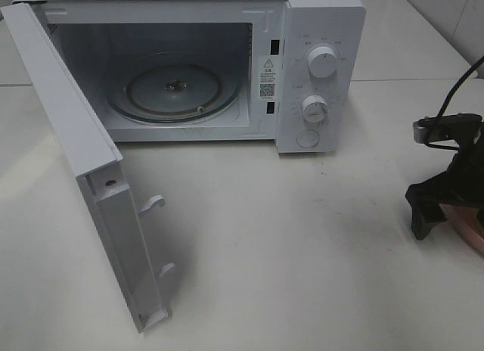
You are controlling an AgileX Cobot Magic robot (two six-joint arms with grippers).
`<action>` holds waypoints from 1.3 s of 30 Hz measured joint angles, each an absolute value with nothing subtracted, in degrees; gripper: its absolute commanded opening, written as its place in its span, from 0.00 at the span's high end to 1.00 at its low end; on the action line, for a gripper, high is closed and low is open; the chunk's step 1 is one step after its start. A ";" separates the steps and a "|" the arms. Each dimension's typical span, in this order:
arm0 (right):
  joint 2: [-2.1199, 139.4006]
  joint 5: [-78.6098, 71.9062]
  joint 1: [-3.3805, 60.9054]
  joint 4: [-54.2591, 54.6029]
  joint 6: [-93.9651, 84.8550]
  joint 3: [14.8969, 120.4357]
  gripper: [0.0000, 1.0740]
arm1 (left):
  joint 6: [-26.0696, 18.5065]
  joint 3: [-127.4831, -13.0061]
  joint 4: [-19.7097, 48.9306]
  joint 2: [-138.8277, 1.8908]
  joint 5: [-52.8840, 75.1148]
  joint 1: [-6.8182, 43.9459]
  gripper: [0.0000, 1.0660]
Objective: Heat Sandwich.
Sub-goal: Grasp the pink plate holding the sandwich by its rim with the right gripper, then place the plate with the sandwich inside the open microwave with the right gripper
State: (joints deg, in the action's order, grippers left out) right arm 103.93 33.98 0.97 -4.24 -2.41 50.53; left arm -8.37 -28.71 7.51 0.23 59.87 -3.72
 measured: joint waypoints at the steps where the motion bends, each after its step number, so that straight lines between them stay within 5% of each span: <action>1: 103.93 33.98 0.97 -4.24 -2.41 50.53 0.20 | -8.37 -28.71 7.51 0.23 59.87 -3.72 0.05; 5: 103.93 33.98 0.97 -4.24 -2.41 50.53 0.36 | -8.37 -28.71 7.51 0.23 59.87 -3.72 0.05; 6: 103.93 33.98 0.97 -4.41 -2.41 50.53 0.48 | -8.37 -28.71 7.51 0.23 59.87 -3.72 0.05; 10: 103.93 33.98 0.97 -5.16 -1.83 50.53 0.67 | -8.37 -28.71 7.51 0.23 59.87 -3.72 0.05; 14: 103.93 33.98 0.97 -8.88 1.83 50.53 0.96 | -8.37 -28.71 7.51 0.23 59.87 -3.72 0.05; 39: 103.93 34.43 1.26 -13.87 6.25 50.59 1.00 | -8.37 -28.71 7.51 0.23 59.87 -3.72 0.05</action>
State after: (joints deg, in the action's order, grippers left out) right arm 103.93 34.43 1.26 -13.87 6.25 50.59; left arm -8.37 -28.71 7.51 0.23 59.87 -3.72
